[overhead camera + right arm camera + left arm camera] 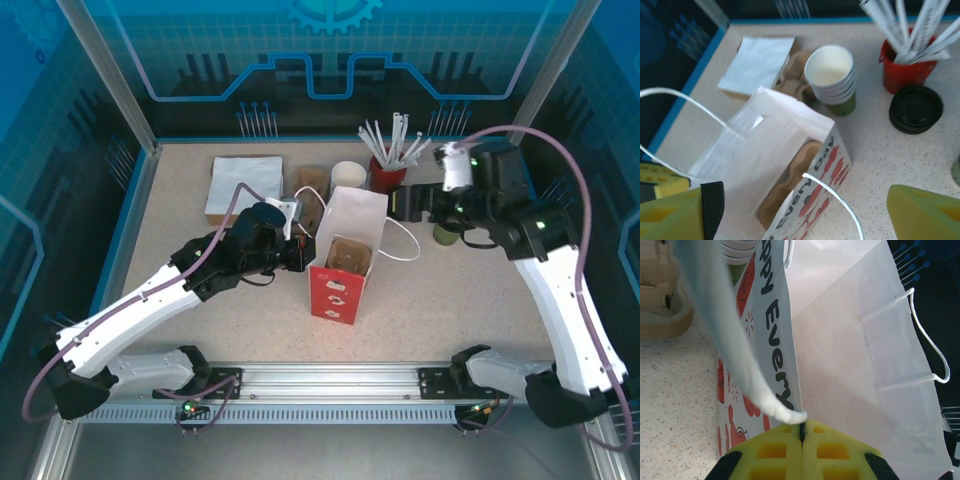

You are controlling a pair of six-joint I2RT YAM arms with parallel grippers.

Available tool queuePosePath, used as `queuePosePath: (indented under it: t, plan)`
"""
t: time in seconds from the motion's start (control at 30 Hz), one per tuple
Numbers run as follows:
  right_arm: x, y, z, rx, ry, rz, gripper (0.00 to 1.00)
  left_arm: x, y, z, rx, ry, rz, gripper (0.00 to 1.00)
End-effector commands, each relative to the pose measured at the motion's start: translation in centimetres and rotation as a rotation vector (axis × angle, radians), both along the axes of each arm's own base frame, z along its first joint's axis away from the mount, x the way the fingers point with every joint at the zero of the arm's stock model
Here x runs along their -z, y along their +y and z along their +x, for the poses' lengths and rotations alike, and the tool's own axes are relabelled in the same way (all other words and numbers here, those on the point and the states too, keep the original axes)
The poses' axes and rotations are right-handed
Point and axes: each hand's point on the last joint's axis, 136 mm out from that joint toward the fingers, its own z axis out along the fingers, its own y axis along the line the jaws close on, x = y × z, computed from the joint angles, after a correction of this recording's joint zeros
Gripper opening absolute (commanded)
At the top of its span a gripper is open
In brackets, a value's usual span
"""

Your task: Pack the takeout coffee

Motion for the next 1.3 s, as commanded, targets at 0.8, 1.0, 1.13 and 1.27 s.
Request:
queuePosePath:
  t: [0.8, 1.0, 1.13, 1.27]
  plan:
    - [6.7, -9.4, 0.2, 0.334, 0.065, -0.096, 1.0, -2.1, 4.8, -1.2, -0.123, -0.068, 0.041, 0.6]
    - [7.3, -9.6, 0.4, 0.334, 0.078, -0.116, 1.0, -4.1, 5.7, -2.9, -0.081, -0.074, 0.032, 0.75]
    - [7.6, -9.7, 0.3, 0.33, 0.088, -0.129, 1.0, -6.4, 6.7, -3.7, -0.071, -0.108, 0.025, 0.8]
    - [7.8, -9.7, 0.3, 0.325, 0.092, -0.13, 1.0, -9.1, 7.9, -4.0, -0.078, -0.165, 0.037, 0.83]
